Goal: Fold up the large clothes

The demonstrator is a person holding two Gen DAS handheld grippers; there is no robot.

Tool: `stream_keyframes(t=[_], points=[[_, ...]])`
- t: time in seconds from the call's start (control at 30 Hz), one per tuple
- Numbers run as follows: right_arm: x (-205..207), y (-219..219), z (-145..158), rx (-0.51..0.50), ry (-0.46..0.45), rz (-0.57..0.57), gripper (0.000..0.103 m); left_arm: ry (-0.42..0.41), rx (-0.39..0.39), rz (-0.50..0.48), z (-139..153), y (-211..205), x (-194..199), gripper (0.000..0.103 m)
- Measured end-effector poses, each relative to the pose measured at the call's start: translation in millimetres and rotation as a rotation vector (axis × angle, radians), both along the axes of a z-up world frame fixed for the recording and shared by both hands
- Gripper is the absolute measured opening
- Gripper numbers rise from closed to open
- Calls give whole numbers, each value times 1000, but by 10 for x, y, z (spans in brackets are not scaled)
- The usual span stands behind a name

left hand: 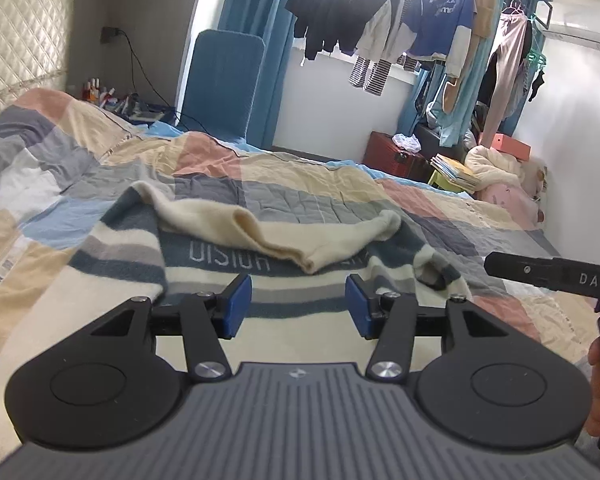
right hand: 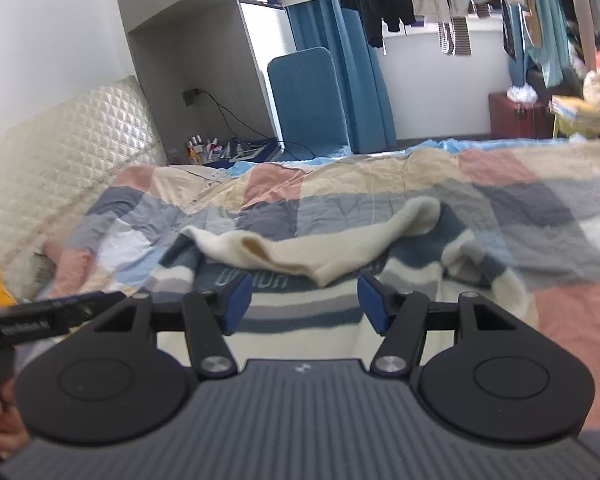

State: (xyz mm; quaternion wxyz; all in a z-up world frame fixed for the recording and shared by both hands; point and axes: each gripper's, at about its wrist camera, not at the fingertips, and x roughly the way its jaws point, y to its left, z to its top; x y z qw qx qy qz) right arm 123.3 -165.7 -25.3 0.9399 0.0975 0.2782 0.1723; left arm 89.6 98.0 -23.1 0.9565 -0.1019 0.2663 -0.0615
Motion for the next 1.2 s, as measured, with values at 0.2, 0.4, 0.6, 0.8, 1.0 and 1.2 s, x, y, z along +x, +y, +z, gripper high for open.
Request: stream_keyframes(t=[0.2, 0.4, 0.6, 0.8, 1.0, 1.2], points=[[-134, 81, -203, -10, 17, 3, 61, 25, 10, 11, -166, -20, 23, 79], [10, 196, -343, -22, 24, 36, 62, 49, 40, 20, -376, 64, 490, 96], [438, 413, -666, -34, 69, 36, 76, 108, 24, 45, -677, 324, 1017, 96], [1098, 845, -1259, -31, 175, 104, 74, 128, -25, 91, -996, 660, 1262, 96], [1788, 1313, -1850, -155, 222, 68, 33, 137, -110, 96, -1292, 891, 1423, 96], [2501, 1502, -2003, -166, 125, 1, 32, 107, -156, 99, -1456, 935, 1540, 96]])
